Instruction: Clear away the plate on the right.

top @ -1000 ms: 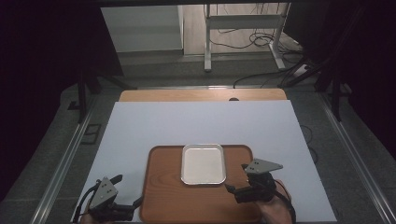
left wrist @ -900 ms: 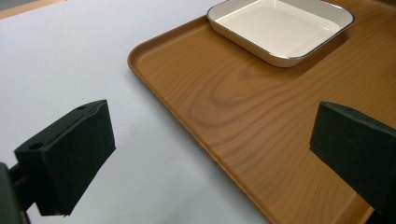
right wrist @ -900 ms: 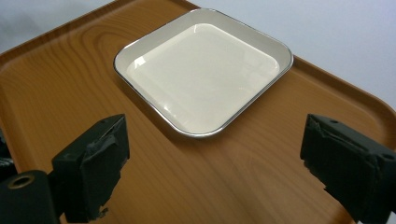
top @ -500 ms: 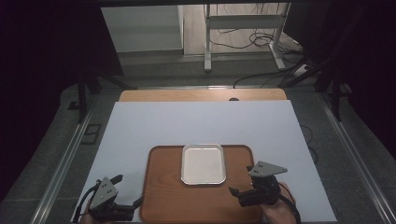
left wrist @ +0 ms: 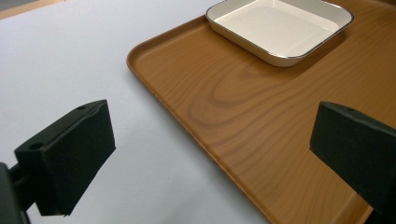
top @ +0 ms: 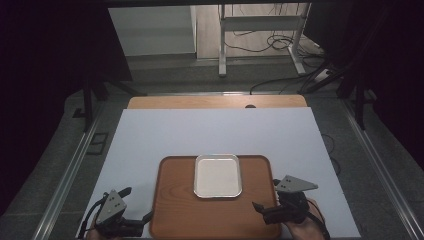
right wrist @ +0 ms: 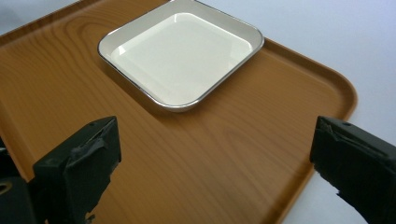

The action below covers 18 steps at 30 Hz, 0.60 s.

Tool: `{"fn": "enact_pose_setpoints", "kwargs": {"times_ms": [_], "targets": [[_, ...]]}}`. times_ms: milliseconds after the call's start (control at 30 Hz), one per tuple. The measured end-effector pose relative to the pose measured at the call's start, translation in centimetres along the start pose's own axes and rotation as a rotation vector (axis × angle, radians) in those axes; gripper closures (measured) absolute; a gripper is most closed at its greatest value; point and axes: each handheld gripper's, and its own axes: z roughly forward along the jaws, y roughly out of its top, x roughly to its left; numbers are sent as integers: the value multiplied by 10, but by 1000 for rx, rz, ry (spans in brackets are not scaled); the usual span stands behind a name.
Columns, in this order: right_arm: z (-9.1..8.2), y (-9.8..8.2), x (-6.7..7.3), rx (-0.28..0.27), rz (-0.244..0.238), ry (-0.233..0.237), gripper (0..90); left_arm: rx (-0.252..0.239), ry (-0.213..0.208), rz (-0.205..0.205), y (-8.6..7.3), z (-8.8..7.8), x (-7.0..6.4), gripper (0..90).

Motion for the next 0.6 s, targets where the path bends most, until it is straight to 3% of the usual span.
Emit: {"fn": "enact_pose_setpoints", "kwargs": {"times_ms": [600], "targets": [[-17,-10,-7,-16,27,-46,0,0,-2,4,0,0,0,0]]}}
